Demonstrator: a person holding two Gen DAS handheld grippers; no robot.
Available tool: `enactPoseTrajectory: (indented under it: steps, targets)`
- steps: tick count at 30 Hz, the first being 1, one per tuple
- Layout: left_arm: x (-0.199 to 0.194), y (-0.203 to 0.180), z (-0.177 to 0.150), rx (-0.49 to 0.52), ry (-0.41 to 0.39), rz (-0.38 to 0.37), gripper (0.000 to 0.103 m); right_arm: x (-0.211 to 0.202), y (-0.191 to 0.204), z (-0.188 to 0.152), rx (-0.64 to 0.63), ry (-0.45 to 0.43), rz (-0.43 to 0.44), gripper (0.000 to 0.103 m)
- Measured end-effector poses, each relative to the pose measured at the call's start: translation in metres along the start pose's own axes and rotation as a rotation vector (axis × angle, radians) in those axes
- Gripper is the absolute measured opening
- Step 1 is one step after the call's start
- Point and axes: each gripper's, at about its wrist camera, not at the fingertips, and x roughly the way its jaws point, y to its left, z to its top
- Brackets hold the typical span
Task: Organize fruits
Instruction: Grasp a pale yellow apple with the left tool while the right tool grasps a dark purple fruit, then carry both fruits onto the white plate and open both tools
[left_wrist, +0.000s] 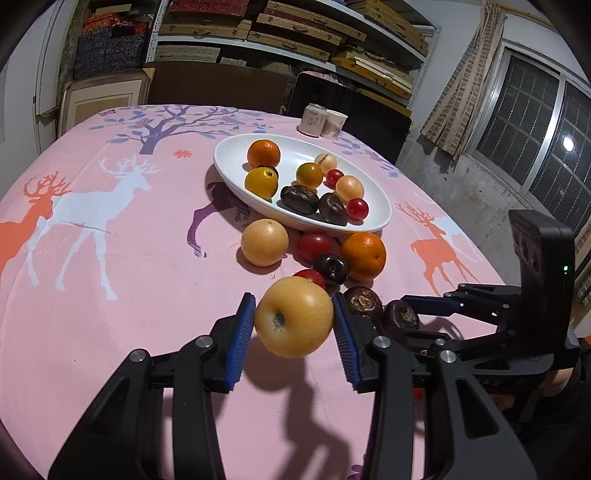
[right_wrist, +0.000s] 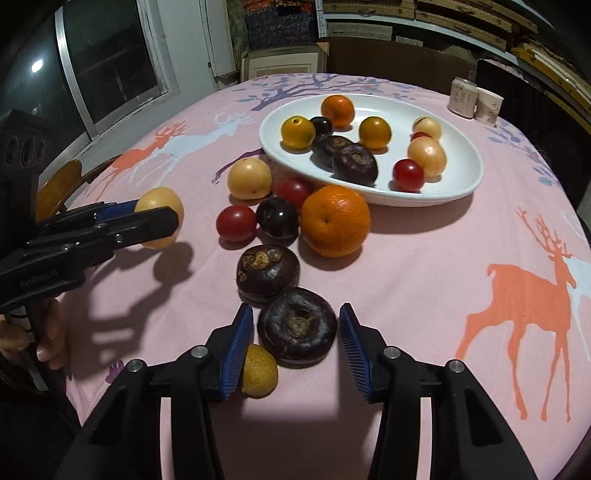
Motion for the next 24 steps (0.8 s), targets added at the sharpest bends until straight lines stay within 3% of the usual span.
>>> enactPoseTrajectory:
  steps: [1, 6, 16, 20, 24]
  targets:
    - [0.000, 0.000, 0.000, 0.001, 0.001, 0.000, 0.041, 0.001, 0.002, 0.001, -0.009, 0.003, -0.016, 0.043]
    - [0.002, 0.000, 0.000, 0.000, 0.004, -0.005, 0.041, -0.002, -0.004, -0.002, 0.025, -0.017, -0.005, 0.043]
    - [0.001, -0.003, 0.004, 0.006, 0.011, -0.019, 0.041, -0.028, -0.048, -0.002, 0.186, -0.140, 0.065, 0.043]
    - [0.005, -0.011, 0.022, 0.040, 0.011, -0.011, 0.041, -0.038, -0.065, 0.011, 0.227, -0.185, 0.072, 0.043]
    - [0.017, -0.017, 0.059, 0.083, -0.010, -0.002, 0.041, -0.043, -0.086, 0.045, 0.247, -0.229, 0.088, 0.043]
